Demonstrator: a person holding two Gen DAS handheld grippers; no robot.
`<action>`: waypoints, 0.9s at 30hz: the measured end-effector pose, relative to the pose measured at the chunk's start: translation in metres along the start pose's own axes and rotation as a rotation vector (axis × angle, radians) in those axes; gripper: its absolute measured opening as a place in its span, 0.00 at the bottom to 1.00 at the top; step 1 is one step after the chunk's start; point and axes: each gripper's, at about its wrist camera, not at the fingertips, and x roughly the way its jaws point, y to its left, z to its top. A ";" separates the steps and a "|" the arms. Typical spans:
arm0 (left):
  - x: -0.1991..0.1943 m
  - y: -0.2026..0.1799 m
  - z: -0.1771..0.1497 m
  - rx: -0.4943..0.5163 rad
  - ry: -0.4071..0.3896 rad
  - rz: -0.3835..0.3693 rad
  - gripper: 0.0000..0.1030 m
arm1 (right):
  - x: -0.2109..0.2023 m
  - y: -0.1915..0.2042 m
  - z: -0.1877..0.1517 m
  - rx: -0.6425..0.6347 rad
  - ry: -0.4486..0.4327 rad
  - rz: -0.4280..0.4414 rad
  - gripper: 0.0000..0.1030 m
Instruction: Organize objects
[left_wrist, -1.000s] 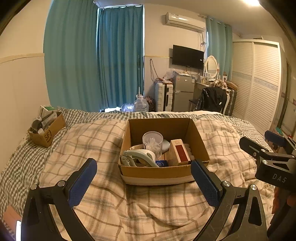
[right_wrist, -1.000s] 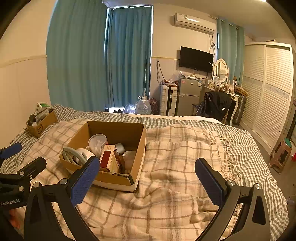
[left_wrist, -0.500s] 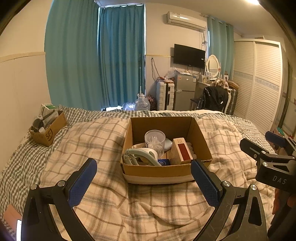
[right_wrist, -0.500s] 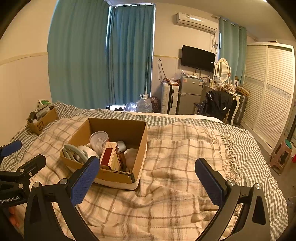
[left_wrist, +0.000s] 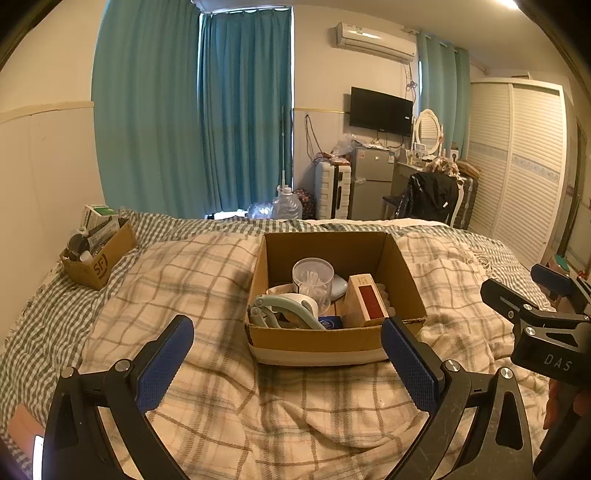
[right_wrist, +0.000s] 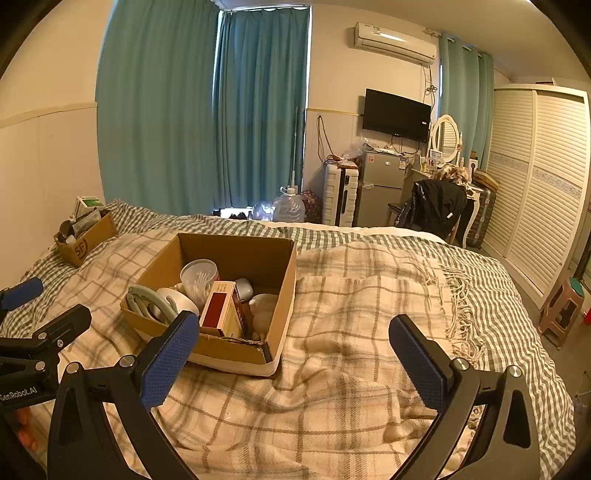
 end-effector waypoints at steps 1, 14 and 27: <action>0.000 0.000 0.000 -0.001 -0.001 0.000 1.00 | 0.000 0.000 0.000 -0.001 0.000 -0.001 1.00; 0.001 0.004 -0.002 -0.014 0.010 0.018 1.00 | 0.001 0.000 -0.001 -0.003 0.007 -0.003 1.00; 0.001 0.004 -0.004 0.004 0.007 0.033 1.00 | 0.003 0.001 -0.003 -0.007 0.014 -0.003 1.00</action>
